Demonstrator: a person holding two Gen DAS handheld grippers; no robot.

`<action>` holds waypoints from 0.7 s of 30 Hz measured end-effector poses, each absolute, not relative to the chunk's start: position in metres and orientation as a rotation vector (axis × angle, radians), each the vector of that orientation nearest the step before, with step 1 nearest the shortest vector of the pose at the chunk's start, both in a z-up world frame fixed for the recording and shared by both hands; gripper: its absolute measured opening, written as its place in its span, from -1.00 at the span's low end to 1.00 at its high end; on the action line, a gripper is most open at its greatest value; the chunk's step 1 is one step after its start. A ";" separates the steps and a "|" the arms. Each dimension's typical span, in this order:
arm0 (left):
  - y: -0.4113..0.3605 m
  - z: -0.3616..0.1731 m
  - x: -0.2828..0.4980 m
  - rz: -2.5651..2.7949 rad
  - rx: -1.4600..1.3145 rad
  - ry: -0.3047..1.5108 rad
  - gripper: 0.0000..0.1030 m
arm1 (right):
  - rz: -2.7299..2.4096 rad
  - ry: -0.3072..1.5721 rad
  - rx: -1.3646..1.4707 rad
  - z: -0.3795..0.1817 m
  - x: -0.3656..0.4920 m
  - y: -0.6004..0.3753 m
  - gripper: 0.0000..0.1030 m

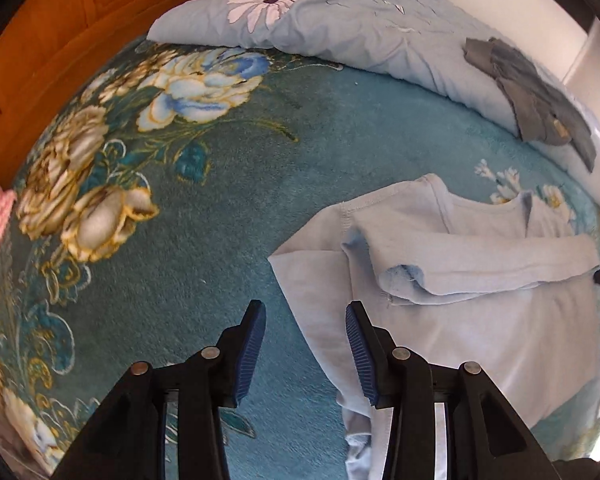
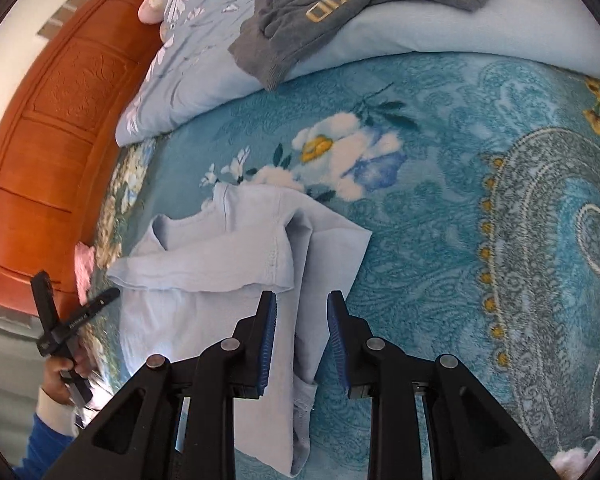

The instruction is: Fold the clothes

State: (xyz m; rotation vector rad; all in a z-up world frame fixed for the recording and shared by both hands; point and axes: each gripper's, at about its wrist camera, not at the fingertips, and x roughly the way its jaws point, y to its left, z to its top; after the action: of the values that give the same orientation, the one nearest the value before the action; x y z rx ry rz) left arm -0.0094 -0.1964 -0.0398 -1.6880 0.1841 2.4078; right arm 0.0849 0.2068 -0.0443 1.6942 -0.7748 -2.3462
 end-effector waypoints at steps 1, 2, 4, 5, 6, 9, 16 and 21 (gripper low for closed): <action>-0.194 -0.040 -0.012 2.387 -1.681 0.181 -0.13 | -2.351 -0.741 1.694 -0.043 0.082 0.203 -0.47; -0.191 -0.040 -0.015 2.367 -1.673 0.178 -0.13 | -2.355 -0.724 1.684 -0.040 0.079 0.200 -0.47; -0.187 -0.037 -0.021 2.376 -1.639 0.171 -0.13 | -2.363 -0.691 1.665 -0.036 0.073 0.195 -0.47; -0.185 -0.035 -0.025 2.387 -1.631 0.176 -0.13 | -2.368 -0.674 1.655 -0.033 0.070 0.192 -0.47; -0.183 -0.035 -0.030 2.394 -1.633 0.169 -0.13 | -2.368 -0.673 1.649 -0.032 0.066 0.192 -0.47; -0.182 -0.034 -0.050 2.407 -1.639 0.062 -0.13 | -2.362 -0.721 1.624 -0.029 0.052 0.193 -0.86; -0.205 -0.042 -0.075 2.488 -1.719 -0.224 -0.13 | -2.417 -0.971 1.574 -0.028 0.023 0.215 -0.86; -0.211 -0.042 -0.062 2.374 -1.659 -0.266 -0.13 | -2.404 -1.005 1.584 -0.036 0.023 0.226 -0.85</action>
State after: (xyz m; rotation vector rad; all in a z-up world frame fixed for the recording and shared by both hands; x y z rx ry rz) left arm -0.0623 -0.2115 -0.0423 -1.6590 -0.2663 2.3740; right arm 0.0234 0.2264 -0.0357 1.5843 -1.0053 -2.4038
